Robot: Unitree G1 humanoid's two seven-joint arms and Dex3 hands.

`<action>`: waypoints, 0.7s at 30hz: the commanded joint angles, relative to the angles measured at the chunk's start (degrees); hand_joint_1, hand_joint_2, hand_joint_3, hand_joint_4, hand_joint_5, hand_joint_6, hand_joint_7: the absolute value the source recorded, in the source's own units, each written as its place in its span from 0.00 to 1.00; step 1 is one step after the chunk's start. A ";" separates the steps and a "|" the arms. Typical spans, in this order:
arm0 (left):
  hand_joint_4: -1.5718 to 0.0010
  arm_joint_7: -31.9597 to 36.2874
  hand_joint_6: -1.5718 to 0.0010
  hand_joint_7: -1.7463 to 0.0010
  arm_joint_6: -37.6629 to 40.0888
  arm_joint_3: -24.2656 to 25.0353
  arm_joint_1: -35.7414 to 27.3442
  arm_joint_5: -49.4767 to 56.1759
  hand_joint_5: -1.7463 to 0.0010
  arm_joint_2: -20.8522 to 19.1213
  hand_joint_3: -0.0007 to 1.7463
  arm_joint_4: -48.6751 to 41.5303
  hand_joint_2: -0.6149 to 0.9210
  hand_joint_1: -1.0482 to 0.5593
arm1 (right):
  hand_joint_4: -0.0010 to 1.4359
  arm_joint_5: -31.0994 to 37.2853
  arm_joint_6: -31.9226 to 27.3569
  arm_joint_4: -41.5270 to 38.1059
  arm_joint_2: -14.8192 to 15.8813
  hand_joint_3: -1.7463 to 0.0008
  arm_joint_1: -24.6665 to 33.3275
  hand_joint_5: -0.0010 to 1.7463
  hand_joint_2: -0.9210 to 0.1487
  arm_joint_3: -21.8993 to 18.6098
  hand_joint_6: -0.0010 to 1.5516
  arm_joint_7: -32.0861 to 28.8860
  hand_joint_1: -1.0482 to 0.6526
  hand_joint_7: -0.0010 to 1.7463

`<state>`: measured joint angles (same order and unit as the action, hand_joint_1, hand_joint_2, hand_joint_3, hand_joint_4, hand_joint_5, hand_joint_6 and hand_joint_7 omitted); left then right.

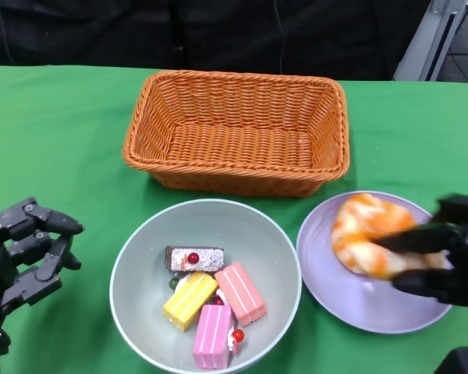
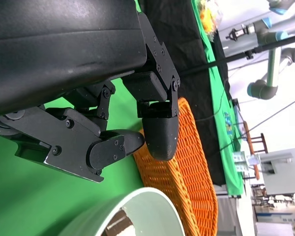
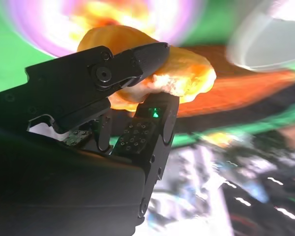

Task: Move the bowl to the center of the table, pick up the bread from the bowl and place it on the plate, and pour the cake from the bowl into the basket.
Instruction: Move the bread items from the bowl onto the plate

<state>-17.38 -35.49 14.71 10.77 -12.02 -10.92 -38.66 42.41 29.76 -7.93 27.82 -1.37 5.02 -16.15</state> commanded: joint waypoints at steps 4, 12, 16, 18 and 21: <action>0.50 -0.96 0.47 0.38 -1.03 0.38 1.11 -0.37 0.16 -1.01 0.42 -1.05 0.87 0.59 | 0.63 0.37 0.14 -4.98 1.23 1.00 -1.43 0.63 0.04 0.52 0.79 -2.45 0.56 0.02; 0.50 -0.74 0.47 0.39 -0.69 0.52 0.80 -0.49 0.17 -1.03 0.41 -0.52 0.87 0.60 | 0.60 1.67 -0.33 -12.14 1.14 1.00 -3.76 0.69 0.05 3.75 0.80 -3.43 0.56 0.01; 0.50 -1.28 0.47 0.39 -1.11 0.59 0.84 -0.70 0.17 -1.17 0.41 -0.70 0.87 0.60 | 0.58 2.61 -0.58 -15.86 0.57 1.00 -5.58 0.68 0.05 6.10 0.79 -4.17 0.54 0.01; 0.50 -1.30 0.47 0.39 -1.11 0.59 0.84 -0.72 0.17 -1.17 0.41 -0.70 0.87 0.59 | 0.58 2.53 -0.55 -16.25 0.72 1.00 -5.82 0.68 0.05 6.47 0.79 -4.52 0.54 0.01; 0.50 -1.38 0.47 0.39 -1.12 0.65 0.85 -0.71 0.17 -1.15 0.42 -0.71 0.87 0.59 | 0.59 2.33 -0.58 -16.57 0.97 1.00 -6.03 0.67 0.05 6.96 0.79 -4.97 0.54 0.01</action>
<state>-18.34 -35.84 14.81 11.83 -12.27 -10.92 -39.36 45.13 29.41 -24.24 27.87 -6.85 11.94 -20.19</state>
